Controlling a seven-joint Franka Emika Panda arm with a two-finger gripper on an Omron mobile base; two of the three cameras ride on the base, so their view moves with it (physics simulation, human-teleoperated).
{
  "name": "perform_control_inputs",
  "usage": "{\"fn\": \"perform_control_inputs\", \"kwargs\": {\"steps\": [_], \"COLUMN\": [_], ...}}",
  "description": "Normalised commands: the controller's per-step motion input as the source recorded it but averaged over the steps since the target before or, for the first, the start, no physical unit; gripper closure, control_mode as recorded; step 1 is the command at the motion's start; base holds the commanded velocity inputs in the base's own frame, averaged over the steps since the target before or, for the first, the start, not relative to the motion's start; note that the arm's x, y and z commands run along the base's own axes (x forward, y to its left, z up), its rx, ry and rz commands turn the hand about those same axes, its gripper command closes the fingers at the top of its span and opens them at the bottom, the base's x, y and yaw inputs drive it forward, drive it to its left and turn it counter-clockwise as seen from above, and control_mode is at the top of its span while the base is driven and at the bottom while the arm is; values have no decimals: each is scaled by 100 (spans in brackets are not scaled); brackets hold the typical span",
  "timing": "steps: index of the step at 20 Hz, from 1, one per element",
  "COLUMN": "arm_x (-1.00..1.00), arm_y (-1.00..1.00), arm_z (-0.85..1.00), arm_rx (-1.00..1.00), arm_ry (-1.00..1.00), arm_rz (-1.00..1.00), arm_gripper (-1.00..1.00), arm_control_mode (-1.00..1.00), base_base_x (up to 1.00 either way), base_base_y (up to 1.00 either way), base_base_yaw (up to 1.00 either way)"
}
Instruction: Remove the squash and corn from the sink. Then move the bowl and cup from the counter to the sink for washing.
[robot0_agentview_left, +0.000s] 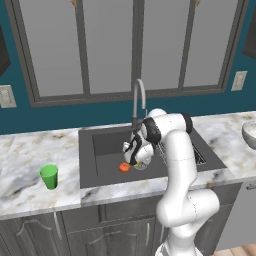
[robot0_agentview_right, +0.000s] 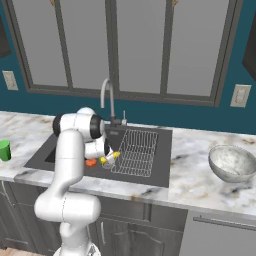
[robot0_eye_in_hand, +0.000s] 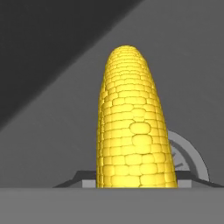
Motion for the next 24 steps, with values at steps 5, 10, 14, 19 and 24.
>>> {"fn": "perform_control_inputs", "kwargs": {"steps": [5,10,14,19,24], "arm_x": [1,0,-3,-6,-19], "arm_y": [15,20,28,22,19], "arm_z": [20,25,23,26,25], "arm_rx": [-4,-5,-5,-5,0], "arm_ry": [-1,-4,0,-1,0], "arm_rz": [-9,-4,-3,-1,-2], "arm_gripper": [100,100,100,100,100], "arm_control_mode": [-100,-100,-100,-100,-100], "base_base_x": [0,0,0,0,0], "base_base_y": [0,0,0,0,0], "base_base_yaw": [0,0,0,0,0]}}
